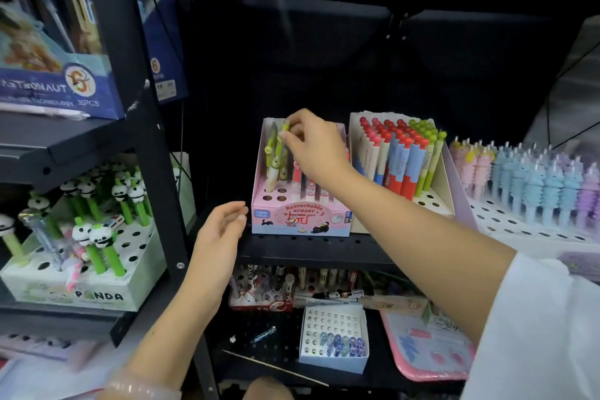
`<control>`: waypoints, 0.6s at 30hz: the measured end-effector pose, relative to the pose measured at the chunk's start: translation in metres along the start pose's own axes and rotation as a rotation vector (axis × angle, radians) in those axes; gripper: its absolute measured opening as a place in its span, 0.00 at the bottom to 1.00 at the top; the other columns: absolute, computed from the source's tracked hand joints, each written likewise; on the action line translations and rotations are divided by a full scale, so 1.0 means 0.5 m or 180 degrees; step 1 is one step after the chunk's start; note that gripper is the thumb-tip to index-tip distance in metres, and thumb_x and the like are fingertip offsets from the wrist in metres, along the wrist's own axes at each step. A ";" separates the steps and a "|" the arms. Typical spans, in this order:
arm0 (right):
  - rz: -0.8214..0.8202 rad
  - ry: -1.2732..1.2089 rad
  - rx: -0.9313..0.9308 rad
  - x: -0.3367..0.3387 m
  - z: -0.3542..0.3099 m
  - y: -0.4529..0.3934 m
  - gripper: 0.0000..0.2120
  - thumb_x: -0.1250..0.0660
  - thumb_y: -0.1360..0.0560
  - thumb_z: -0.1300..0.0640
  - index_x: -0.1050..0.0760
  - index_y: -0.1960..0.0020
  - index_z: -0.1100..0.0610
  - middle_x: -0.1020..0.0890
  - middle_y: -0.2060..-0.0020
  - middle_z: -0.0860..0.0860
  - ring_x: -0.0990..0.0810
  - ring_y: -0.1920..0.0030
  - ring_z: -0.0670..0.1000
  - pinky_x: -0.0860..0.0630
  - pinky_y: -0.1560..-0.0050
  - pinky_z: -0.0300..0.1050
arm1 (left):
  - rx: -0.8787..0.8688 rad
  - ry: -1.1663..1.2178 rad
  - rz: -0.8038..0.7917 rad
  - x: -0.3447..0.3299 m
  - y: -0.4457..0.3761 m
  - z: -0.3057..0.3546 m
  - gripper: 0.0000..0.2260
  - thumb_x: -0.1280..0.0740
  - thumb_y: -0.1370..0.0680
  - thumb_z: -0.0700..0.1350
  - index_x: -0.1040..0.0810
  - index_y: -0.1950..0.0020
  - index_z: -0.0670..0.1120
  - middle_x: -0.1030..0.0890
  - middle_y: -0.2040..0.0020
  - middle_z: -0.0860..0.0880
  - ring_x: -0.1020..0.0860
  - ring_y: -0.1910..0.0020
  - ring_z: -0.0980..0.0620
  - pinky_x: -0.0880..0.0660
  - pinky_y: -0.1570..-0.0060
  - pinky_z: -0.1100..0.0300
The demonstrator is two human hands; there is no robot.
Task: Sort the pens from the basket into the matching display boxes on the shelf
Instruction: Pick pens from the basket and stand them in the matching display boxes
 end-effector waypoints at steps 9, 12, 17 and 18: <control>-0.0411 0.1959 0.0476 -0.062 -0.026 -0.011 0.16 0.39 0.23 0.46 0.26 0.41 0.54 0.25 0.42 0.53 0.32 0.39 0.55 0.36 0.43 0.51 | -0.0045 -0.0004 0.0020 -0.009 -0.003 -0.010 0.11 0.40 0.21 0.42 0.24 0.50 0.59 0.21 0.49 0.57 0.24 0.47 0.64 0.30 0.49 0.65; -0.0385 0.2024 0.0508 -0.064 -0.027 -0.008 0.16 0.40 0.23 0.46 0.27 0.39 0.54 0.26 0.41 0.53 0.32 0.38 0.55 0.37 0.42 0.50 | -0.0050 0.0000 0.0049 -0.009 0.004 -0.004 0.11 0.40 0.21 0.41 0.24 0.51 0.58 0.21 0.51 0.58 0.23 0.48 0.64 0.29 0.48 0.64; -0.0359 0.1523 0.0566 -0.018 -0.036 0.016 0.17 0.39 0.23 0.50 0.28 0.36 0.53 0.25 0.43 0.52 0.30 0.40 0.54 0.35 0.41 0.50 | -0.0074 -0.0003 0.0076 -0.023 0.039 0.014 0.11 0.40 0.21 0.40 0.23 0.52 0.56 0.19 0.52 0.57 0.22 0.49 0.61 0.28 0.49 0.62; -0.0356 0.1275 0.0641 -0.003 -0.041 0.031 0.15 0.39 0.23 0.52 0.27 0.38 0.54 0.25 0.44 0.52 0.29 0.41 0.54 0.34 0.40 0.50 | -0.0071 -0.0002 0.0041 -0.033 0.048 0.016 0.11 0.40 0.21 0.39 0.23 0.52 0.54 0.20 0.51 0.55 0.22 0.50 0.59 0.28 0.49 0.62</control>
Point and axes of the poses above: each hand's wrist, its own y-axis away from the middle knuckle, its own x-axis out of the back of the hand, z = x × y, the point moved 10 cm from there along -y, towards the middle knuckle
